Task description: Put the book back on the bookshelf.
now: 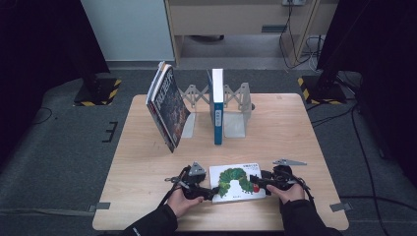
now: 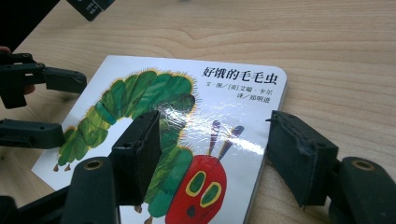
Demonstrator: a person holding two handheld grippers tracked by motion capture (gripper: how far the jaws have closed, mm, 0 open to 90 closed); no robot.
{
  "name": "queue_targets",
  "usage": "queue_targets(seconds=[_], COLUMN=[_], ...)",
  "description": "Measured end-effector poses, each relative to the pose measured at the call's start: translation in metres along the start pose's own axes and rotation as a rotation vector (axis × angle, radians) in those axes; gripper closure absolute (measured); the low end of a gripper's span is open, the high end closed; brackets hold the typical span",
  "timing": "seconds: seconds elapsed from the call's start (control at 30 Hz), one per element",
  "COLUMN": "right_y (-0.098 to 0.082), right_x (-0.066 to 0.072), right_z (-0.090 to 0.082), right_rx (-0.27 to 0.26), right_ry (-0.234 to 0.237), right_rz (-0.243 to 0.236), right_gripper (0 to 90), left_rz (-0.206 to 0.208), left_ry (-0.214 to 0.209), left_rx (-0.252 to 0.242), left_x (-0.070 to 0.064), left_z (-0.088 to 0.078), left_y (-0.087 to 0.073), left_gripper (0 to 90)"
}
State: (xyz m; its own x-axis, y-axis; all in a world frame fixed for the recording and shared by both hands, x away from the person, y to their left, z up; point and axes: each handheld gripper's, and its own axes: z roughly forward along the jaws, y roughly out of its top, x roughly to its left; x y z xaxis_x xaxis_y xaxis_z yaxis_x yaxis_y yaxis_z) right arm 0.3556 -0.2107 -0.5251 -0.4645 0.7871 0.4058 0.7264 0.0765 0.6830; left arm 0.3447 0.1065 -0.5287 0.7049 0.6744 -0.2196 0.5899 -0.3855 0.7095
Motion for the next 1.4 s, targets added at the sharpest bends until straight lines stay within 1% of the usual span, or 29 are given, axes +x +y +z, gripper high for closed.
queue_targets(seconds=[0.1,0.23,0.4,0.5,0.63,0.7,0.77,0.83,0.87,0.9,0.97,1.07,1.2,1.23,1.33,1.37,1.4], right_y=[0.0,0.002,0.004,0.006,0.007,0.008,0.01,0.012,0.013,0.014,0.014,0.012,0.009,0.008,0.007,0.006,0.005], right_x=[0.0,0.001,0.002,0.004,0.004,0.005,0.005,0.006,0.006,0.007,0.007,0.007,0.009,0.009,0.009,0.009,0.01], right_z=[-0.002,-0.007,-0.008,-0.009,-0.01,-0.01,-0.012,-0.013,-0.013,-0.013,-0.013,-0.012,-0.013,-0.013,-0.013,-0.013,-0.012], right_rx=[-0.006,-0.052,-0.058,-0.076,-0.084,-0.096,-0.115,-0.142,-0.157,-0.165,-0.163,-0.168,-0.168,-0.17,-0.144,-0.131,-0.113], right_ry=[0.007,0.037,0.043,0.06,0.066,0.071,0.083,0.104,0.112,0.114,0.108,0.105,0.12,0.117,0.115,0.118,0.137], right_rz=[0.013,0.038,0.03,0.036,0.046,0.047,0.055,0.079,0.093,0.09,0.084,0.089,0.115,0.116,0.113,0.109,0.114], right_gripper=[35.8,37.5,37.5,37.4,37.3,37.1,37.0,37.6,37.6,37.5,37.4,37.4,38.5,38.7,38.7,41.4,40.4], left_rz=[0.001,0.0,-0.002,-0.005,-0.008,-0.01,-0.017,-0.022,-0.031,-0.031,-0.027,-0.026,-0.034,-0.034,-0.033,-0.033,-0.033], left_ry=[-0.004,-0.016,-0.024,-0.031,-0.039,-0.043,-0.047,-0.052,-0.058,-0.058,-0.056,-0.055,-0.055,-0.056,-0.056,-0.058,-0.059], left_rx=[0.0,-0.002,-0.003,-0.004,-0.002,-0.001,-0.001,0.001,-0.002,-0.003,-0.002,-0.004,-0.011,-0.013,-0.013,-0.015,-0.014], left_x=[0.0,-0.001,-0.001,-0.002,-0.002,-0.002,-0.001,-0.001,0.0,0.0,-0.001,-0.001,0.0,0.0,0.0,0.0,0.0], left_z=[0.0,0.001,0.001,0.001,0.001,0.002,0.001,0.001,0.001,0.001,0.001,0.002,0.003,0.003,0.003,0.003,0.003], left_y=[0.0,0.0,0.0,0.0,0.0,0.0,0.0,0.0,0.0,0.0,0.0,0.0,0.0,0.0,0.0,0.0,0.0], left_gripper=[20.3,19.8,19.2,18.5,17.1,15.6,14.3,13.6,13.1,13.0,12.8,12.5,10.5,10.4,10.1,9.9,9.7])
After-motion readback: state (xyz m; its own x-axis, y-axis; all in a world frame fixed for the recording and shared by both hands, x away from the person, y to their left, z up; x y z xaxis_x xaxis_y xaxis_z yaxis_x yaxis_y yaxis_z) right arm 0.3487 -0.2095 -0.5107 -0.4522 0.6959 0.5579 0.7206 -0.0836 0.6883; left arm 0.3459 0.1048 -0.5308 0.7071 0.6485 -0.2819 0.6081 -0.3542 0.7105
